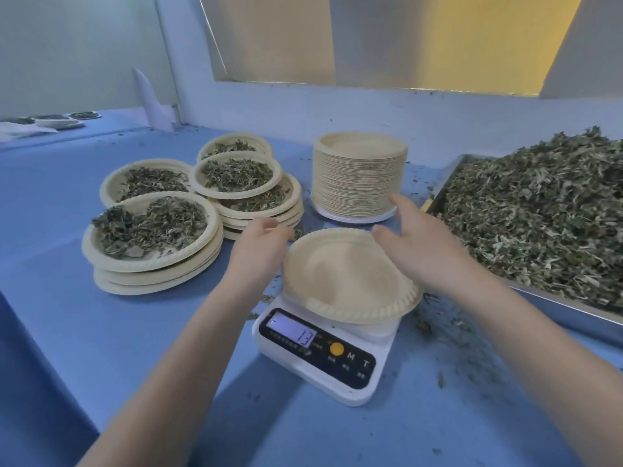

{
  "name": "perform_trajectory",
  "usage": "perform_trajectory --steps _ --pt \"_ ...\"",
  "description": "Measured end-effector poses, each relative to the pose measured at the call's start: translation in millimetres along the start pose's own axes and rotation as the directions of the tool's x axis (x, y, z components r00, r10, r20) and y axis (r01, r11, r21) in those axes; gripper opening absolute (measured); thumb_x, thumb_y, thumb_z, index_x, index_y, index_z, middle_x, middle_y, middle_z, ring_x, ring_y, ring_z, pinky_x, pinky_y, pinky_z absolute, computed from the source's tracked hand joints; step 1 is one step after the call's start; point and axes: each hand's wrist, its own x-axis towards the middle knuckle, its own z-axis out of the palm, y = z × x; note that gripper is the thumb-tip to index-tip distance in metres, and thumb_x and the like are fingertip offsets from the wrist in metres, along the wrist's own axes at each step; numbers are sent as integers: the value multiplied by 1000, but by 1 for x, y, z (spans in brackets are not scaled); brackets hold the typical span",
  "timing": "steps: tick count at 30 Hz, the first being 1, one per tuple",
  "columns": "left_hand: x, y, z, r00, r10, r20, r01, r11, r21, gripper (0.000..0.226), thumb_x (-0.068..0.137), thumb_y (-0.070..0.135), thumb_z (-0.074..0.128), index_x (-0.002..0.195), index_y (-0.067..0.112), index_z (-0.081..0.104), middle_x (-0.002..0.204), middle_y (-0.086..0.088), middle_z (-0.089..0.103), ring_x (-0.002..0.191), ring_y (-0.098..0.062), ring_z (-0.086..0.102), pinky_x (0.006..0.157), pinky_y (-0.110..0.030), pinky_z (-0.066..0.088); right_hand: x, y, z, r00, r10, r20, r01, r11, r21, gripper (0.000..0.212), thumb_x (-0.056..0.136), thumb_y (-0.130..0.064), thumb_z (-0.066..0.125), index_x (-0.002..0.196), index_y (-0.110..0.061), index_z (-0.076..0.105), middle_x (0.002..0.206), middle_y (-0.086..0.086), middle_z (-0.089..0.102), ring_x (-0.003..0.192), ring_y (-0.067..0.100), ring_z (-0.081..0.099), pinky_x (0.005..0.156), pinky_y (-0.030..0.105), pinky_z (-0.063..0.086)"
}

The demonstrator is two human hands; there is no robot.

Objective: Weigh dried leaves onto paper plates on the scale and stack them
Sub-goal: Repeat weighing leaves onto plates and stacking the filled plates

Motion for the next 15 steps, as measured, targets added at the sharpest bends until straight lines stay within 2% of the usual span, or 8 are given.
perform_trajectory --steps 2,4,6,10,12,15 --pt "2 -5 1 1000 15 5 -15 1000 -6 9 89 25 55 99 26 55 105 7 60 106 -18 56 98 -43 45 2 2 4 1000 -14 -8 14 1000 12 54 98 -29 44 147 -18 25 136 7 48 117 21 48 76 21 31" --pt "2 -10 3 1000 20 13 -20 1000 2 19 87 25 57 106 27 58 101 11 61 103 -16 57 95 -37 46 3 3 7 999 -38 -14 37 999 -5 57 98 -31 46 148 -18 24 146 3 40 131 18 39 91 23 30" --pt "3 -11 3 1000 23 5 -23 1000 6 26 86 24 58 113 25 58 102 10 62 102 -15 58 92 -35 47 4 5 7 999 -46 -15 45 999 -23 57 97 -32 48 148 -19 26 149 1 36 135 17 35 101 26 29" --pt "5 -9 3 997 69 -23 -69 997 20 28 87 22 55 115 25 58 110 6 63 104 -15 58 96 -41 47 5 8 5 998 -65 -2 64 996 -54 53 96 -33 50 145 -22 33 147 -3 39 134 15 37 103 27 29" --pt "7 -7 3 992 116 -42 -113 992 54 29 88 22 54 116 25 58 108 10 62 103 -11 57 93 -37 47 5 8 4 997 -74 9 75 995 -64 51 95 -34 50 143 -23 36 145 -5 41 132 14 38 99 24 29" --pt "8 -1 3 984 173 -46 -168 981 101 24 88 21 54 110 28 60 103 16 61 101 -7 56 80 -27 44 5 9 2 996 -91 23 92 993 -72 49 95 -35 50 141 -25 39 143 -6 43 131 12 39 94 21 28"
